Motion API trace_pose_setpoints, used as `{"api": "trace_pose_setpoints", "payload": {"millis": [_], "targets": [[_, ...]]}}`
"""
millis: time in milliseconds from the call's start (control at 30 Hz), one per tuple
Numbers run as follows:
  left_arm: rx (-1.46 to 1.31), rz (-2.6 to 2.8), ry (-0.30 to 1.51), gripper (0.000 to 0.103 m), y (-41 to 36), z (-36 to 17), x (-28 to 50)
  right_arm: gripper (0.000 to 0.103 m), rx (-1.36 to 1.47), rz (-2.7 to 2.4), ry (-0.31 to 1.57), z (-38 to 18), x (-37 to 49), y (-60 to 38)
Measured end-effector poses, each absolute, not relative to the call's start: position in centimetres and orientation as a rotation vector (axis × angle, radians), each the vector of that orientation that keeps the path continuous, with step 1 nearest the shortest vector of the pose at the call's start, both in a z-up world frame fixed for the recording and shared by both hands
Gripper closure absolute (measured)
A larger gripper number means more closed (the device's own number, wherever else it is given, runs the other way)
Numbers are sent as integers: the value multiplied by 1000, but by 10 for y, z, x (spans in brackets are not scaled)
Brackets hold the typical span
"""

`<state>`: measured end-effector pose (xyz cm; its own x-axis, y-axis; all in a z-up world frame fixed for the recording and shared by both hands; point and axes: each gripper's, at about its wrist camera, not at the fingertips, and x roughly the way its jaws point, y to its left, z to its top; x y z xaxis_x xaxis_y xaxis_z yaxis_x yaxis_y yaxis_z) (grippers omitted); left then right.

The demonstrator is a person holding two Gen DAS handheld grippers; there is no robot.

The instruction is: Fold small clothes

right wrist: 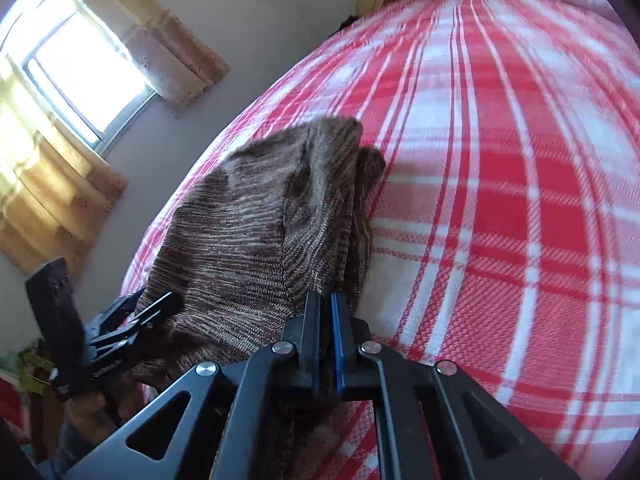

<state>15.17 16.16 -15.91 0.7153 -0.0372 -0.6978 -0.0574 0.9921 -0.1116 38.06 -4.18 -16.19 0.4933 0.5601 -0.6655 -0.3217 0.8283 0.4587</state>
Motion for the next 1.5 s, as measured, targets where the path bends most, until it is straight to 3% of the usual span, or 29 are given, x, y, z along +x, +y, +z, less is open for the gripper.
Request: {"api": "trace_pose_setpoints", "payload": {"millis": [167, 367, 533, 700, 800, 967, 1033, 1100, 1500], "targets": [[-41, -13, 791, 13, 150, -166, 128, 97, 189, 633, 747, -119, 341, -20], [-72, -40, 813, 12, 157, -186, 102, 96, 21, 659, 907, -162, 309, 7], [-59, -72, 831, 12, 150, -185, 82, 96, 35, 640, 855, -165, 284, -14], [-37, -98, 825, 12, 139, -171, 62, 96, -141, 536, 857, -154, 270, -6], [-30, -74, 776, 10, 142, -150, 53, 80, -152, 462, 876, -155, 264, -16], [-83, -6, 639, 0, 155, -105, 37, 78, -62, 398, 754, -126, 234, -41], [-89, 13, 595, 0, 157, -90, 31, 59, -27, 399, 688, -110, 223, -47], [-84, 21, 567, 0, 157, -82, 26, 49, -9, 399, 614, -92, 210, -50], [-74, -7, 499, 0, 148, -61, 9, 48, -35, 419, 508, -62, 176, -32]]}}
